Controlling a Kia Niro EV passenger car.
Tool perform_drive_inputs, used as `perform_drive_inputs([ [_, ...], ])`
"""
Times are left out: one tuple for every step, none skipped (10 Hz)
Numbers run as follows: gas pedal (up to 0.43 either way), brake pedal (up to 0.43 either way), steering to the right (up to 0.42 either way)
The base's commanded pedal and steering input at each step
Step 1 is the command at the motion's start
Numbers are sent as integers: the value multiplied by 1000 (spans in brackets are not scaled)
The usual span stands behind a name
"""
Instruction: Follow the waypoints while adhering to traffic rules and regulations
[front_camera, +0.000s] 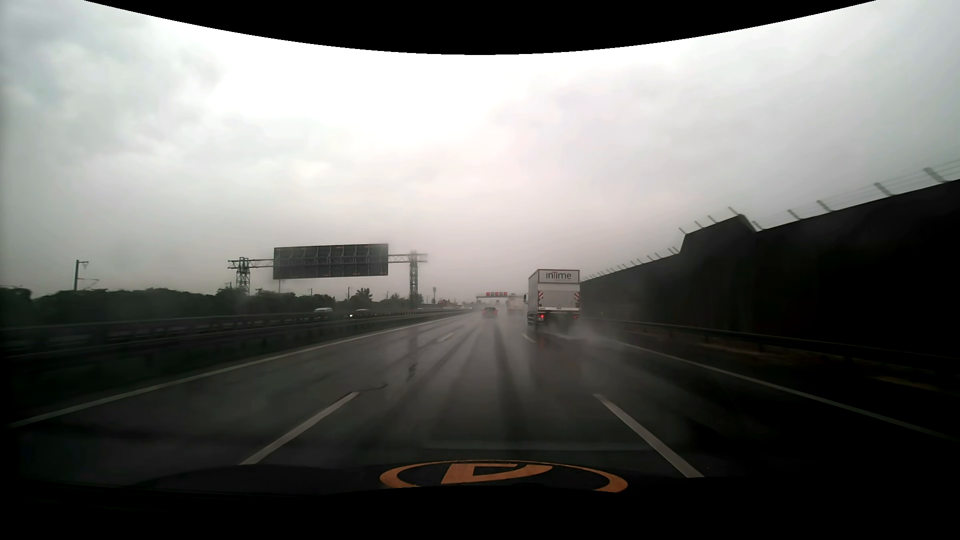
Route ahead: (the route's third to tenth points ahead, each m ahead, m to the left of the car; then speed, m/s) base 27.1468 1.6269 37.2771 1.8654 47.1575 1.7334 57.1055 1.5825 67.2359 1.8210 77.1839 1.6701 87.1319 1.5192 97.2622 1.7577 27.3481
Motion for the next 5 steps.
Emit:
perform_drive_inputs([
  [248, 0, -5],
  [248, 0, -4],
  [240, 0, -4],
  [228, 0, -4],
  [228, 0, -3],
])
